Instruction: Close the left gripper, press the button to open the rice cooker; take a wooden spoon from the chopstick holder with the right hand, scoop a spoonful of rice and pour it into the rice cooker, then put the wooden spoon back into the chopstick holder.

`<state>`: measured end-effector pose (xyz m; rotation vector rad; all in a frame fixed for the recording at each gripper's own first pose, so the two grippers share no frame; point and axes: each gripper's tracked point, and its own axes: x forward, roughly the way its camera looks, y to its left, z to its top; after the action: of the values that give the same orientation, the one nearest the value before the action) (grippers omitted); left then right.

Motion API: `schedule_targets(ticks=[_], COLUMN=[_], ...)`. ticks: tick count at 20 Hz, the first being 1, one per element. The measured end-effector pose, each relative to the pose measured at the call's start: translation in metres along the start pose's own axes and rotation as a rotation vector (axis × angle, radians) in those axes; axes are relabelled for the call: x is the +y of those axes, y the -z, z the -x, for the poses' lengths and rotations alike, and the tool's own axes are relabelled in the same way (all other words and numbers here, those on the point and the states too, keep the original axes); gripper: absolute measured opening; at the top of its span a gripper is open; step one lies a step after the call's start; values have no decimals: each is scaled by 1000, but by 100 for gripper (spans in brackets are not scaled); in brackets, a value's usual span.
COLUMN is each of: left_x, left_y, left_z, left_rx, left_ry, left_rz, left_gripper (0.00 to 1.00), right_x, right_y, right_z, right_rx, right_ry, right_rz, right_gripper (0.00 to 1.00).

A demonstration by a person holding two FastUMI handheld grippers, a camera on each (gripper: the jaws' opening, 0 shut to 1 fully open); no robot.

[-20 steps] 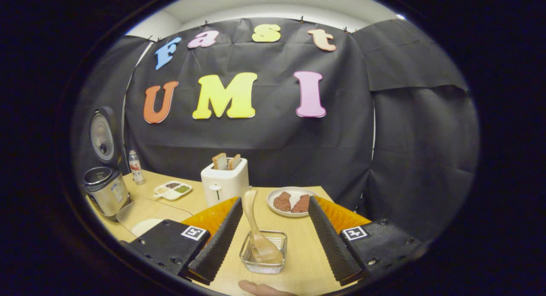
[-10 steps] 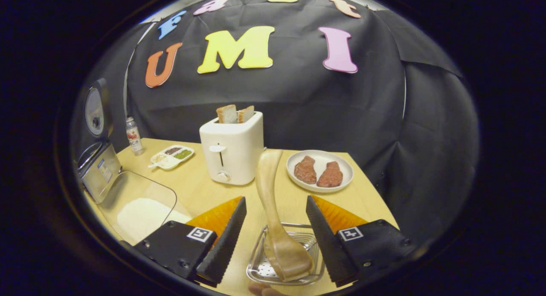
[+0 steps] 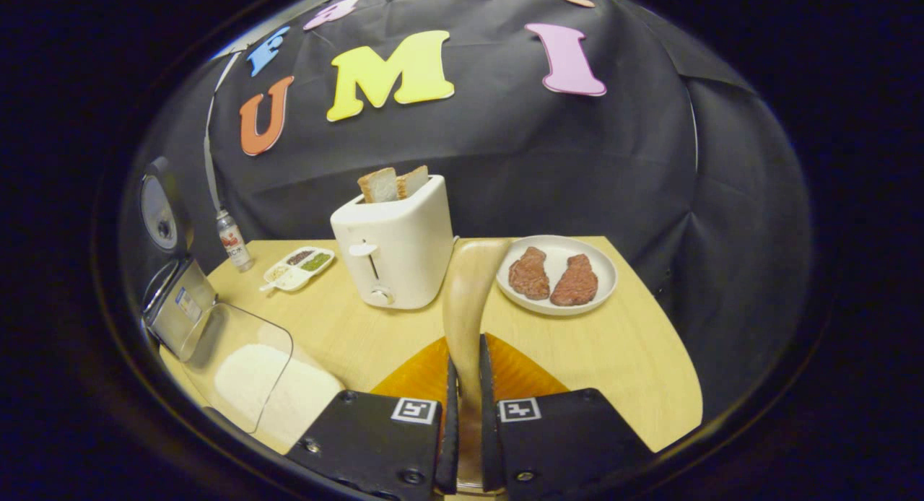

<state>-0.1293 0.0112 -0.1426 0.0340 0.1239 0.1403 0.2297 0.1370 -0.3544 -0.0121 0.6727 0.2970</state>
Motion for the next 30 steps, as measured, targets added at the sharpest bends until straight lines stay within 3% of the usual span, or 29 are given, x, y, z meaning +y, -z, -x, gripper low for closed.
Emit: schedule_targets(ticks=[3, 10, 17, 21, 25, 30], left_x=[3, 1, 6, 14, 24, 33], left_y=[-4, -14, -19, -19, -19, -17], left_z=[4, 17, 25, 28, 32, 31], left_rx=[-10, -58, -94, -99, -109, -112], left_ry=[4, 1, 16, 19, 8, 5], left_rz=[25, -23, -1, 8, 14, 37], left_gripper=[96, 96, 96, 96, 96, 96], right_x=[-7, 1, 57, 110, 162, 197], right_y=[-11, -57, -94, -103, -94, -70], right_z=[21, 82, 133, 148, 140, 112], right_rx=[-42, -196, -302, -338, -338, -311], right_ry=[6, 5, -33, -86, -126, -127], right_rz=[-1, 61, 117, 90, 84, 69], right_gripper=[12, 11, 11, 11, 11, 11])
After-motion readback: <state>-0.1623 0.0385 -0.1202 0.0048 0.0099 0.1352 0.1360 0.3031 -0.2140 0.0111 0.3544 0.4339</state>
